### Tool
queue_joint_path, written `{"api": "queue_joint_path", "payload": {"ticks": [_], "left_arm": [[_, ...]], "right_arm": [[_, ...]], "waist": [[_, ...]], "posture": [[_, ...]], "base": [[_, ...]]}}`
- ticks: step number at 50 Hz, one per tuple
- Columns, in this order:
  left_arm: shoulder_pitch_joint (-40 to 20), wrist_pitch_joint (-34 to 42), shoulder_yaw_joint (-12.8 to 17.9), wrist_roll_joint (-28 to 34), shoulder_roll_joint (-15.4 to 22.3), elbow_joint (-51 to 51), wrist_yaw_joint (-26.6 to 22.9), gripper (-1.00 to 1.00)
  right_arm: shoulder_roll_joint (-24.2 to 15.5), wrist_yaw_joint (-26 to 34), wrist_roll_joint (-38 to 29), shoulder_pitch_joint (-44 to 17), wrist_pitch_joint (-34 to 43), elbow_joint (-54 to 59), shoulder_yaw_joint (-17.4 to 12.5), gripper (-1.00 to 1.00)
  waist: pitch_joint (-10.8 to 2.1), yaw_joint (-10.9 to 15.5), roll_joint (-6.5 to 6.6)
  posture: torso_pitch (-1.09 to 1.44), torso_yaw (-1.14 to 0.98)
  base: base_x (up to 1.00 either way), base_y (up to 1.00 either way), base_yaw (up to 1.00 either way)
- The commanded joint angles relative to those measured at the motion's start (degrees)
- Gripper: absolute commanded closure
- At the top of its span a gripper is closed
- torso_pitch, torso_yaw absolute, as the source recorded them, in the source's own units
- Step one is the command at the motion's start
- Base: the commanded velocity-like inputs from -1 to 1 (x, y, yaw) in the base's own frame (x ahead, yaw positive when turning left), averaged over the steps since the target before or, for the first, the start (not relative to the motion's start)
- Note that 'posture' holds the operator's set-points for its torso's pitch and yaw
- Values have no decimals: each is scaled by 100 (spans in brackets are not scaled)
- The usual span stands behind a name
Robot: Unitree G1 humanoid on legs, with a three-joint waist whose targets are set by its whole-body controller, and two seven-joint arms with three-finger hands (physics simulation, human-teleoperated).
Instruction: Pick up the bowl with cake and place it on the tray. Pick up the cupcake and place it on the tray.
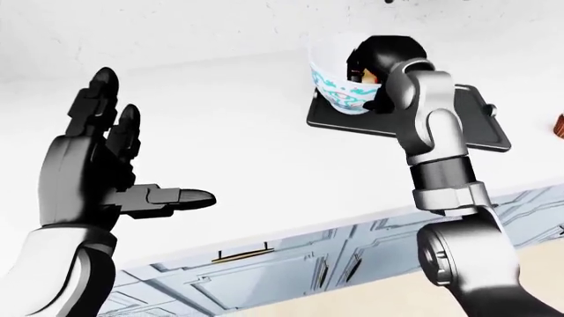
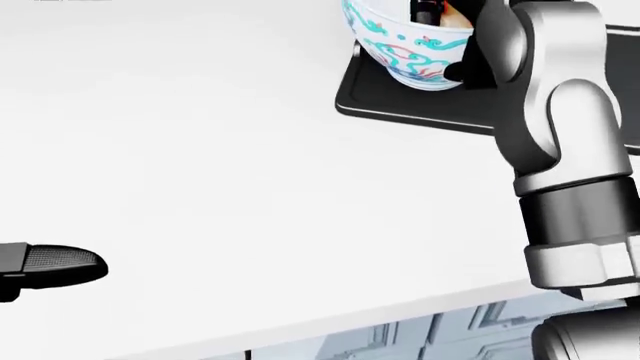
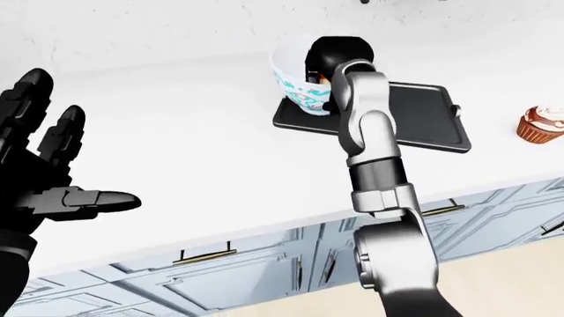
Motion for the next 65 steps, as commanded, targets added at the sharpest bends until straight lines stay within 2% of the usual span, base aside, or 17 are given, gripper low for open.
{"api": "queue_joint_path", "payload": {"ticks": [1, 15, 17, 23, 27, 31, 45, 48, 55, 57, 59, 61, 62, 64, 65], "left_arm": [[-104, -165, 53, 51, 55, -107, 6, -100], [-153, -138, 28, -12, 94, -95, 82, -100], [-158, -135, 29, 30, 79, -93, 48, -100], [-172, -138, 42, 117, 50, -81, -34, -100], [-165, -170, 32, 186, 21, -62, -84, -100], [-176, -127, 43, 211, 2, -99, -105, -100], [-131, -151, 59, 74, 67, -107, -8, -100], [-174, -102, 101, -26, 120, -107, 51, -100], [-226, -56, 115, -270, 232, -107, 253, -100], [-255, -30, 129, -354, 267, -107, 316, -100], [-267, -25, 121, -413, 297, -107, 371, -100], [-255, -42, 116, -438, 310, -107, 394, -100], [-278, -16, 121, -440, 317, -107, 398, -100], [-354, 50, 170, -527, 360, -107, 444, -100], [-351, 47, 171, -555, 368, -107, 473, -100]], "right_arm": [[-100, -353, -36, -319, -53, -299, -96, 100], [-116, -455, -122, -289, 13, -135, -97, 100], [-111, -432, -119, -293, 26, -141, -92, 80], [-108, -347, -107, -275, 42, -196, -88, 58], [-109, -298, -97, -240, 39, -213, -90, 33], [-103, -243, -96, -193, 47, -284, -89, 31], [-115, 75, -81, -34, 117, -800, -138, -3], [-109, 236, -59, 27, 174, -1070, -167, -28], [-136, 414, -2, 72, 234, -1410, -210, -33], [-162, 600, 20, 64, 300, -1660, -244, -30], [-131, 715, 118, 156, 429, -2017, -315, -19], [-42, 869, 323, 218, 638, -2298, -366, -23], [85, 980, 560, 271, 826, -2458, -420, -30], [85, 1097, 651, 370, 1004, -2802, -366, -37], [101, 1187, 685, 405, 1106, -3002, -344, -55]], "waist": [[-187, -1, -14], [-217, 15, -41], [-219, 16, -40], [-211, 11, -42], [-209, 14, -46], [-207, 16, -54], [-195, 35, -79], [-194, 38, -80], [-192, 37, -73], [-192, 32, -69], [-189, 34, -66], [-183, 38, -63], [-181, 36, -61], [-181, 29, -58], [-181, 31, -57]], "posture": [[0, 0], [0, 0], [0, 0], [0, 0], [0, 0], [0, 0], [0, 0], [0, 0], [0, 0], [0, 0], [0, 0], [0, 0], [0, 0], [0, 0], [0, 0]], "base": [[0, 0, 0], [0, 0, 0], [0, 0, 0], [0, 0, 0], [0, 0, 0], [0, 0, 0], [0, 0, 0], [0, 0, 0], [0, 0, 0], [0, 0, 0], [0, 0, 0], [0, 0, 0], [0, 0, 0], [0, 0, 0], [0, 0, 0]]}}
